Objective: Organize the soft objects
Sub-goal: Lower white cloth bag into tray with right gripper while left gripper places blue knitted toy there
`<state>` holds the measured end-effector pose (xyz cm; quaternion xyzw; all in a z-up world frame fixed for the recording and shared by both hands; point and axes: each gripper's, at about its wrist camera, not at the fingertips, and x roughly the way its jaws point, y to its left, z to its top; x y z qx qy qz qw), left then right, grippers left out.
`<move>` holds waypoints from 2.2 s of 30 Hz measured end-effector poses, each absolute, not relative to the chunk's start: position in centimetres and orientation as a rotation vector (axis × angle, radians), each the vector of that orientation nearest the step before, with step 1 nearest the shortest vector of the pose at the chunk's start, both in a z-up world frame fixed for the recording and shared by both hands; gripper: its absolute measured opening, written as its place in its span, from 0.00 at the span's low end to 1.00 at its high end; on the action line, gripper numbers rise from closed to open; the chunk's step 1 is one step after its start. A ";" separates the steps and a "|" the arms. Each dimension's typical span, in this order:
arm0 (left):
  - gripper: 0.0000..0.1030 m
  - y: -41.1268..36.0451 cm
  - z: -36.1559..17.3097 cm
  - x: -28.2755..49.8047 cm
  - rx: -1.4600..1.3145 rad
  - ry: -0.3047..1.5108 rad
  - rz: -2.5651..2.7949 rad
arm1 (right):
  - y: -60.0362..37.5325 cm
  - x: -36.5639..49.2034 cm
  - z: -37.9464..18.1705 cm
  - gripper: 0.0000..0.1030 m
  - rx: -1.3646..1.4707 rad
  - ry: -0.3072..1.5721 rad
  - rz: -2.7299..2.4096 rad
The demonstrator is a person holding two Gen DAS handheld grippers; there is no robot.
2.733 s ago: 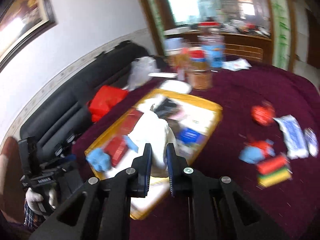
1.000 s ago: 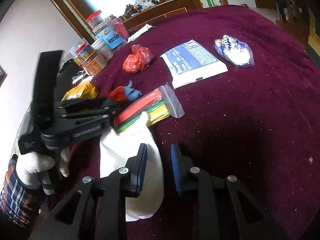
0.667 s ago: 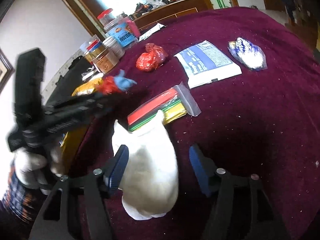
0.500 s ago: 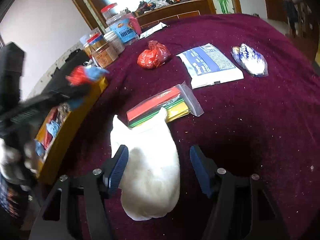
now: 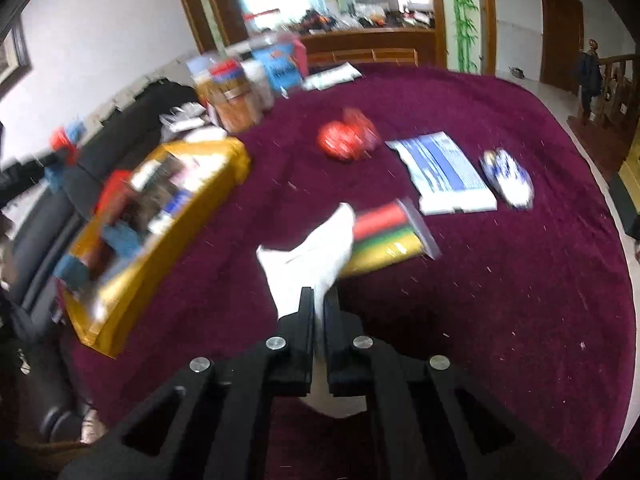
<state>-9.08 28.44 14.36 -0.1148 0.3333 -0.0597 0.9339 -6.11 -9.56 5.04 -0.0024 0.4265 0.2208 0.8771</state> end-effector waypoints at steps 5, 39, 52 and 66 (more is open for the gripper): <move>0.37 31.5 12.6 -10.5 -0.291 0.686 -0.092 | -5.5 -7.6 8.7 0.04 0.002 0.843 0.558; 0.37 34.6 10.4 -3.9 -0.287 0.760 -0.037 | 10.0 -8.6 8.6 0.77 0.029 0.835 0.829; 0.38 33.8 6.3 5.3 -0.276 0.906 0.052 | 2.4 1.0 3.2 0.77 0.231 0.869 0.667; 0.70 34.6 6.3 5.0 -0.356 0.887 0.093 | 2.0 0.6 3.4 0.77 0.202 0.846 0.643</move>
